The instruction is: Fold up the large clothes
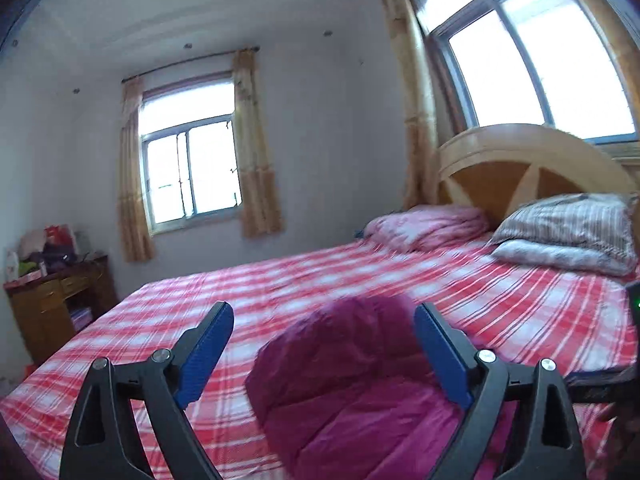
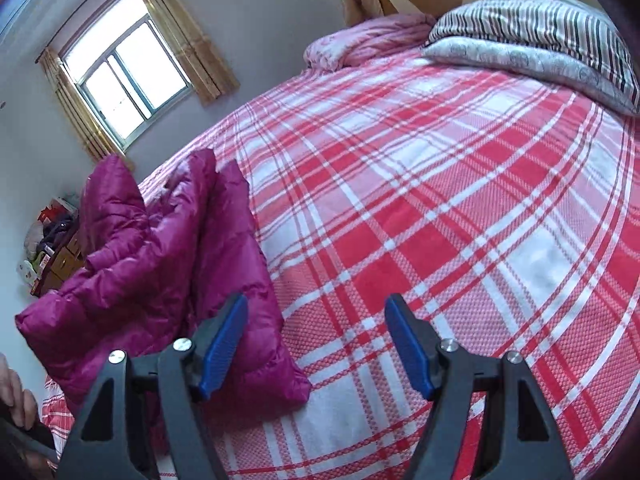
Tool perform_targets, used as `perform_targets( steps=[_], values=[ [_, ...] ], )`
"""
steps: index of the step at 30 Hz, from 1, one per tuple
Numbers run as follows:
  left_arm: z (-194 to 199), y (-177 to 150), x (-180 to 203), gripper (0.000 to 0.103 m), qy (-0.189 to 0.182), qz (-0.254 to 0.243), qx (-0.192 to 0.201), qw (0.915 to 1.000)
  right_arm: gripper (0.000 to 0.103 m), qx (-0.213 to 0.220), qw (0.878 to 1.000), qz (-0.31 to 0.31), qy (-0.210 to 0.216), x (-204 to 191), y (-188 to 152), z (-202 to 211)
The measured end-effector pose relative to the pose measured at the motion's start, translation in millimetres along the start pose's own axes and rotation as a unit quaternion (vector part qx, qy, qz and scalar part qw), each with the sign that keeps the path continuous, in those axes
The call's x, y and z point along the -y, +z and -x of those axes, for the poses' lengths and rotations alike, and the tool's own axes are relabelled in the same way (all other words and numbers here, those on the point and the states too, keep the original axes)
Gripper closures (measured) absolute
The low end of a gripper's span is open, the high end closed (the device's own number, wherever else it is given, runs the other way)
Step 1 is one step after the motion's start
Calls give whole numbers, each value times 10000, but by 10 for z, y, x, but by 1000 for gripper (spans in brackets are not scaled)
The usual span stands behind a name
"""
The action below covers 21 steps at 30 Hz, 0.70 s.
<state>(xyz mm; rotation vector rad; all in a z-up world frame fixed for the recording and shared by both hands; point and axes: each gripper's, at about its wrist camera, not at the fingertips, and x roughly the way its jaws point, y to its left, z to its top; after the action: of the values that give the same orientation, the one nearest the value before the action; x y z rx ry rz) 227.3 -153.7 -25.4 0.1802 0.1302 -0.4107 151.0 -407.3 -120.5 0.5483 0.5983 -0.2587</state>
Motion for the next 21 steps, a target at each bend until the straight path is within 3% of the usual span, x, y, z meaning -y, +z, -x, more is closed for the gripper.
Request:
perform_targets(
  steps=[3, 7, 10, 11, 12, 14, 18, 21],
  values=[
    [-417, -378, -374, 11, 311, 516, -965, 9935, 29, 406, 9981, 319, 330, -270, 38, 224],
    [-839, -735, -502, 11, 500, 737, -1673, 9819, 29, 644, 9911, 947, 682, -778, 89, 360],
    [-951, -763, -404, 11, 385, 771, -1803, 9798, 29, 396, 9874, 1350, 718, -1035, 72, 239],
    [-972, -756, -347, 11, 348, 726, -1813, 9801, 39, 223, 9877, 1401, 662, -1045, 66, 158],
    [-1007, -703, -261, 11, 281, 674, -1783, 9813, 64, -6, 9877, 1451, 586, -1032, 55, 69],
    [-1014, -639, -146, 11, 149, 538, -1739, 9832, 84, -356, 9872, 1512, 368, -901, -21, -41],
    [-1080, -575, 216, 11, -93, 230, -1730, 9846, 85, -834, 9861, 1430, -111, -476, -191, -201],
    [-1132, -570, 425, 11, -191, -29, -1717, 9850, 82, -743, 9900, 1189, -136, -257, -165, -112]
  ],
)
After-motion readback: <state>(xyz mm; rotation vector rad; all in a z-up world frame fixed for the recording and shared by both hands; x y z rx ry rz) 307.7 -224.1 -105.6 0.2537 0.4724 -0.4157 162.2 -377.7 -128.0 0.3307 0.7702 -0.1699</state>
